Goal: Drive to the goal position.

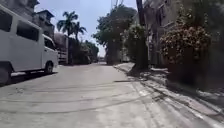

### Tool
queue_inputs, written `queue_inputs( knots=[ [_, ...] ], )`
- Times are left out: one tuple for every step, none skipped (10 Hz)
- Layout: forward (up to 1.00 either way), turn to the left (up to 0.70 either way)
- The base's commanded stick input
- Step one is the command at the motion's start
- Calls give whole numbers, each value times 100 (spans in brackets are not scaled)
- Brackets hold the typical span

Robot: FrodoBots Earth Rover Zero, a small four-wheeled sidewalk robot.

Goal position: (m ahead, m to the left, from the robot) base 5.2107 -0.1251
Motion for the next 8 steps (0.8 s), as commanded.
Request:
queue_inputs(
  knots=[
    [85,0],
    [85,0],
    [85,0],
    [85,0],
    [85,0],
    [85,0],
    [85,0],
    [85,0]
  ],
)
